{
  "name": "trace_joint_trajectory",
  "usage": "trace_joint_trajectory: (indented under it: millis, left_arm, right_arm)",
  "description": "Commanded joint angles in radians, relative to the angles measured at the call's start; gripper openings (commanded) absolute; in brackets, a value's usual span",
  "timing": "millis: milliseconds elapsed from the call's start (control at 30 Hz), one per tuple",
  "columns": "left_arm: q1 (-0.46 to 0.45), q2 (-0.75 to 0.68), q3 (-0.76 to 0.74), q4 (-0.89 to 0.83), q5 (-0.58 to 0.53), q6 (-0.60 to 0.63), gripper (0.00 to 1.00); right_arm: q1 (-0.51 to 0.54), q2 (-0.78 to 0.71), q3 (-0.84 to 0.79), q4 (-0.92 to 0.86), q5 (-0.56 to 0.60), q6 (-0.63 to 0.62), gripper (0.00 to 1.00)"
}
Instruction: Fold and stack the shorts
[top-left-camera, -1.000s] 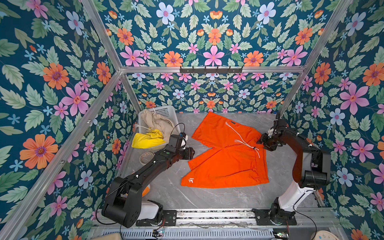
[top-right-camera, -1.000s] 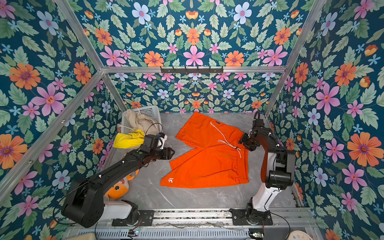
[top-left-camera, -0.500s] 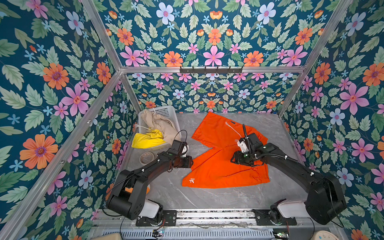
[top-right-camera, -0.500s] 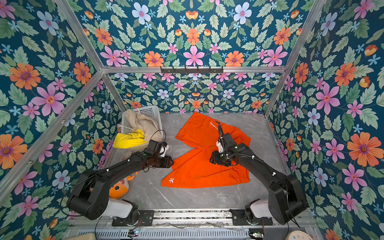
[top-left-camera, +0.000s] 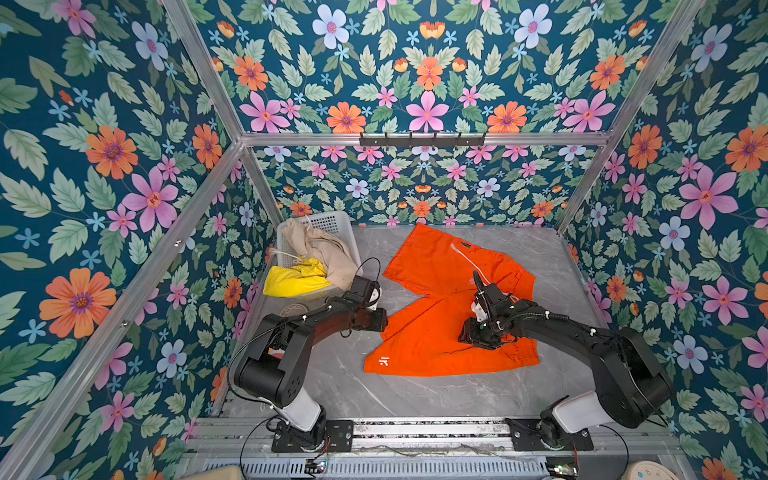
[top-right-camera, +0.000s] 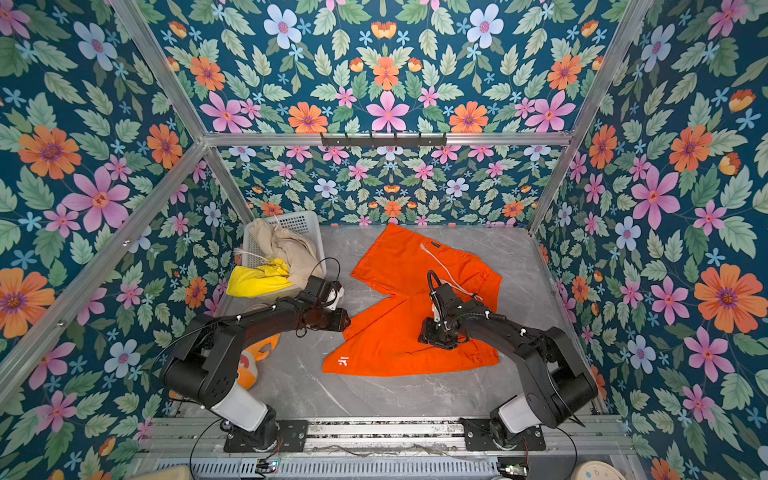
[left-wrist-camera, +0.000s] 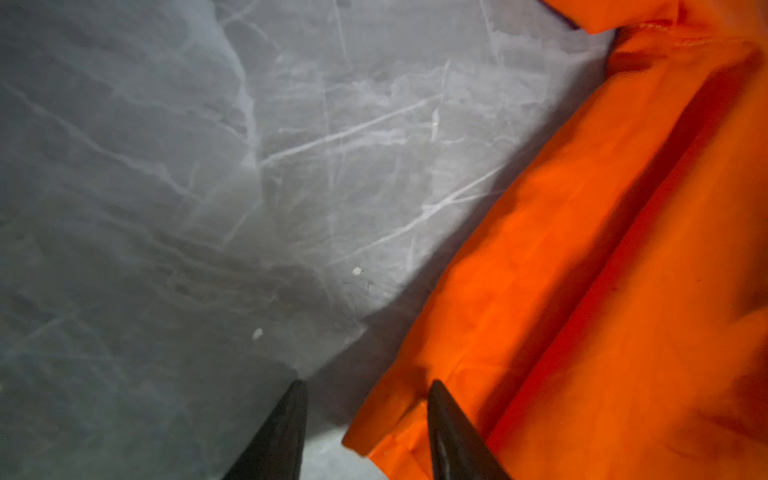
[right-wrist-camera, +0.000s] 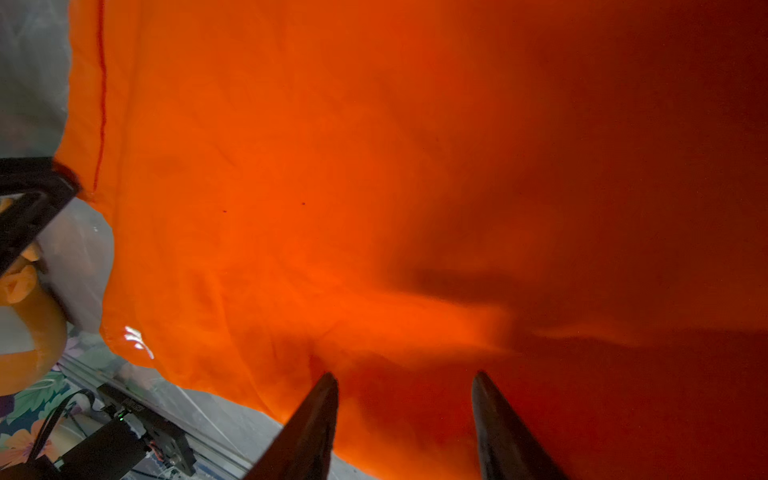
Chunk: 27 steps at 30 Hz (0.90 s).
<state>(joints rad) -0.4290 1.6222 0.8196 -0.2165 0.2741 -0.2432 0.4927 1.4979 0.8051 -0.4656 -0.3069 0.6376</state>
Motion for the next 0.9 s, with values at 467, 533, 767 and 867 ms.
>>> trace_joint_trajectory:
  millis: [467,533,767,867]
  left_arm:
    - [0.077,-0.023,0.216,-0.235,-0.173,0.210,0.00]
    - [0.098,0.005,0.256,-0.253,-0.219,0.249,0.00]
    - [0.140,0.139,0.413,-0.253,-0.259,0.289,0.00]
    - [0.142,0.178,0.457,-0.260,-0.229,0.283,0.10]
  right_arm:
    - [0.001,0.019,-0.083,-0.064,0.049,-0.001,0.53]
    - [0.001,0.015,-0.100,-0.064,0.049,-0.008,0.53]
    - [0.002,0.013,-0.081,-0.052,0.034,0.002,0.53]
    - [0.001,-0.014,-0.059,-0.041,0.015,0.005,0.55]
